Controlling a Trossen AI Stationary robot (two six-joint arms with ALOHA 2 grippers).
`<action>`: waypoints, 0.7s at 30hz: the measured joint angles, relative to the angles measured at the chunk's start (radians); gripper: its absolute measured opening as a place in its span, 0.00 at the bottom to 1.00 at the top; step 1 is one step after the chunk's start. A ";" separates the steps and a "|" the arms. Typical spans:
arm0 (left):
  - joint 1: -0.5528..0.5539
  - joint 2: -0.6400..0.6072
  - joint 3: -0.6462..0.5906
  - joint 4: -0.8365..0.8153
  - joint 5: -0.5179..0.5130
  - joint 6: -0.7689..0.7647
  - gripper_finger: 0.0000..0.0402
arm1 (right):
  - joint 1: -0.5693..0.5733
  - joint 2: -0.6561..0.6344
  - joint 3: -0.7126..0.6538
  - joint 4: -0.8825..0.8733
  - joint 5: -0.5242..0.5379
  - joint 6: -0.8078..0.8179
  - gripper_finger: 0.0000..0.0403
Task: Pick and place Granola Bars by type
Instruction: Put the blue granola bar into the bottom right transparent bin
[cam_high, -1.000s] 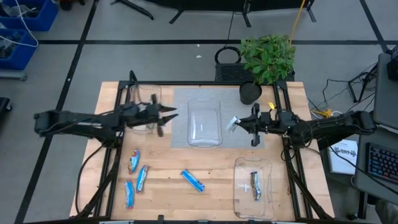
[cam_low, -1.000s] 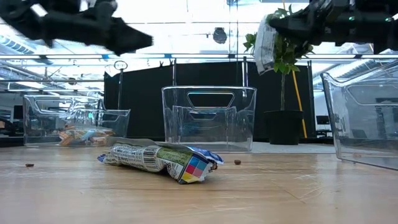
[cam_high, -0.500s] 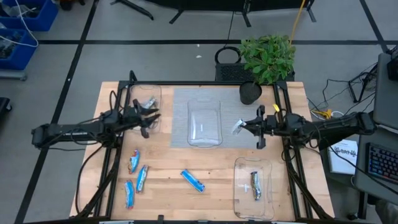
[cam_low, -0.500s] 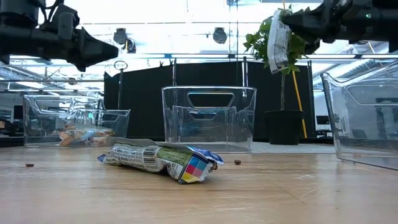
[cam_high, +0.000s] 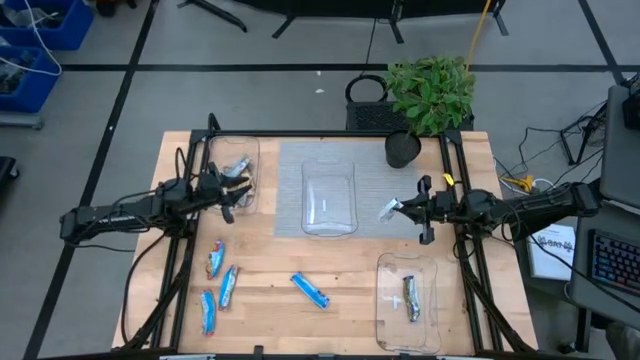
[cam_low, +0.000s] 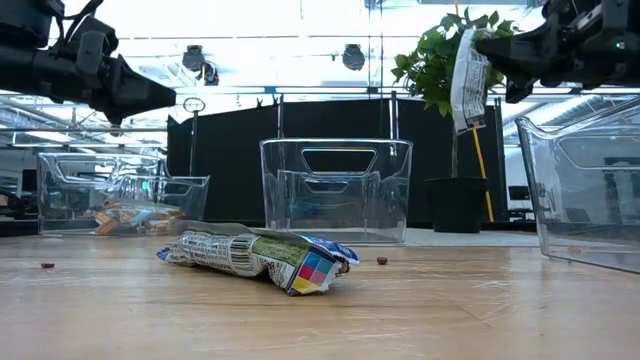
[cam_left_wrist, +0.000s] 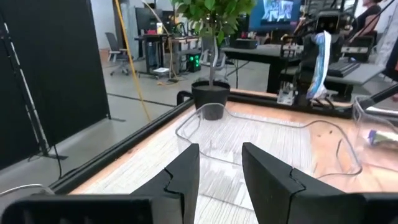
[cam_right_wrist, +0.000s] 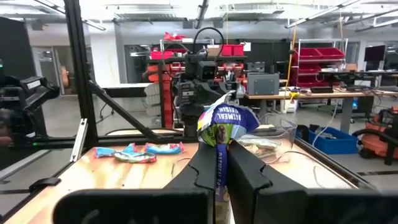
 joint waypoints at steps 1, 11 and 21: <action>0.000 -0.007 0.000 -0.004 0.000 -0.004 0.32 | 0.003 -0.005 -0.004 -0.001 0.000 -0.001 0.02; -0.001 -0.039 0.000 -0.058 0.010 -0.003 0.32 | 0.072 -0.012 -0.030 -0.006 -0.028 0.018 0.02; -0.001 -0.036 0.000 -0.058 0.010 -0.003 0.32 | 0.168 -0.011 -0.030 -0.011 -0.062 -0.025 0.02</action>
